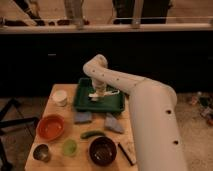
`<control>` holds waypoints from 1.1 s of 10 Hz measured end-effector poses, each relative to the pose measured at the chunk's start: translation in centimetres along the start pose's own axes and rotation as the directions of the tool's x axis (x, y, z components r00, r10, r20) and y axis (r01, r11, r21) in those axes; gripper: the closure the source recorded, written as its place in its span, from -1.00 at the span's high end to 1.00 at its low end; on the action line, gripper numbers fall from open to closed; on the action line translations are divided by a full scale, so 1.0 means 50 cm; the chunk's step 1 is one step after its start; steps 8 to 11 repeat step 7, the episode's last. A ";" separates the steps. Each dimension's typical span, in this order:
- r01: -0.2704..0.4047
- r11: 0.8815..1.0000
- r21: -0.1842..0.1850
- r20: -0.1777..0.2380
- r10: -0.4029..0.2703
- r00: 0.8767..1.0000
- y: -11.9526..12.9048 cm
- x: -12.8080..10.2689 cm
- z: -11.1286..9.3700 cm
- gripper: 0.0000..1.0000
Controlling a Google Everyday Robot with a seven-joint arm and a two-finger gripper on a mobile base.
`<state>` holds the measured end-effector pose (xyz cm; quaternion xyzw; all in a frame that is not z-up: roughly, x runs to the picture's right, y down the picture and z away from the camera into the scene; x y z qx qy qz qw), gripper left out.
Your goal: Wipe tray with brush
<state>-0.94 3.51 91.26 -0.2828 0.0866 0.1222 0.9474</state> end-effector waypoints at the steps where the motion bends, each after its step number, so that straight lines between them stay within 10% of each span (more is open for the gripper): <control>1: -0.001 1.000 -0.004 -0.002 0.001 1.000 0.017 0.025 -0.005 -0.63; 6: -0.071 0.997 -0.010 -0.085 0.070 0.994 0.009 0.165 0.007 -0.63; 11: -0.091 0.996 -0.005 -0.098 0.090 0.991 -0.004 0.179 0.009 -0.63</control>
